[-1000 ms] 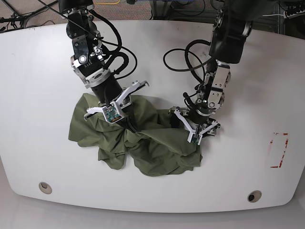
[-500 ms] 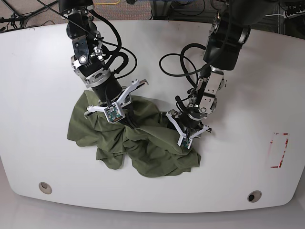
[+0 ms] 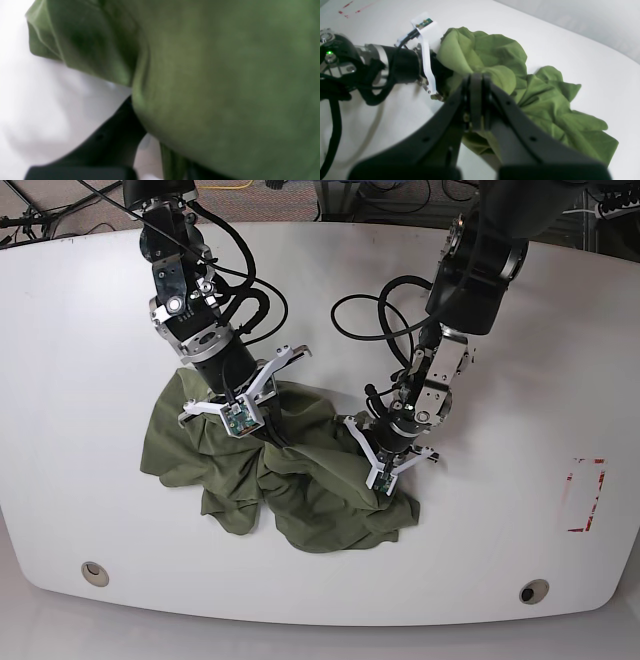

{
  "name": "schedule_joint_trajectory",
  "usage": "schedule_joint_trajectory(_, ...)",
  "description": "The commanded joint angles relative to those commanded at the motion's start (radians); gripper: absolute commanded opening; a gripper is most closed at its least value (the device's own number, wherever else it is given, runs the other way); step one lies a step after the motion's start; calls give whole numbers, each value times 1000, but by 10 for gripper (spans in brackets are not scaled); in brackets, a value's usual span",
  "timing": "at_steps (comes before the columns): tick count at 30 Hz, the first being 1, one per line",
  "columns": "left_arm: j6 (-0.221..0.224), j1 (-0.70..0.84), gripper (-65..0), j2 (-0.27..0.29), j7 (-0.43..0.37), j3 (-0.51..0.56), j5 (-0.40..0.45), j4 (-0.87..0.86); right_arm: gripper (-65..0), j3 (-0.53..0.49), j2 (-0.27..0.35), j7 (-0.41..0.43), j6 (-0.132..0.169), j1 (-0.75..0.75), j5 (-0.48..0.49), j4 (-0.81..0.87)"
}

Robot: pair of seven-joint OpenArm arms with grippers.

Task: Fold the T-shirt properly
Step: 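Grasp the shirt edge with the left gripper, then pull both grippers apart, stretching the shirt between them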

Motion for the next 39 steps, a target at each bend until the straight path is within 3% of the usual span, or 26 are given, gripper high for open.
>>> schedule_joint_trajectory(5, 2, 24, -650, -3, -1, -23, 2, 102, -650, 4, 1, 6, -1, 12, 0, 2)
schedule_joint_trajectory(7, 6, 62, -650, -6, 9, -73, 7, 285, -650, 4, -3, -3, -1, 33, 5, 8)
schedule_joint_trajectory(17, 6, 126, -650, -35, 33, -161, 7, 444, -650, 40, -4, -5, -1, 39, 6, 5)
schedule_joint_trajectory(29, 3, 258, -650, -163, 71, -216, -11, 673, -650, 133, 3, -62, -4, 42, 8, 27)
schedule_joint_trajectory(31, -8, 307, -650, -216, 89, -207, -16, 735, -650, 155, 1, -82, -10, 51, 9, 45)
schedule_joint_trajectory(39, -51, 353, -650, -279, 130, -213, -19, 817, -650, 177, 0, -78, -10, 54, 9, 56)
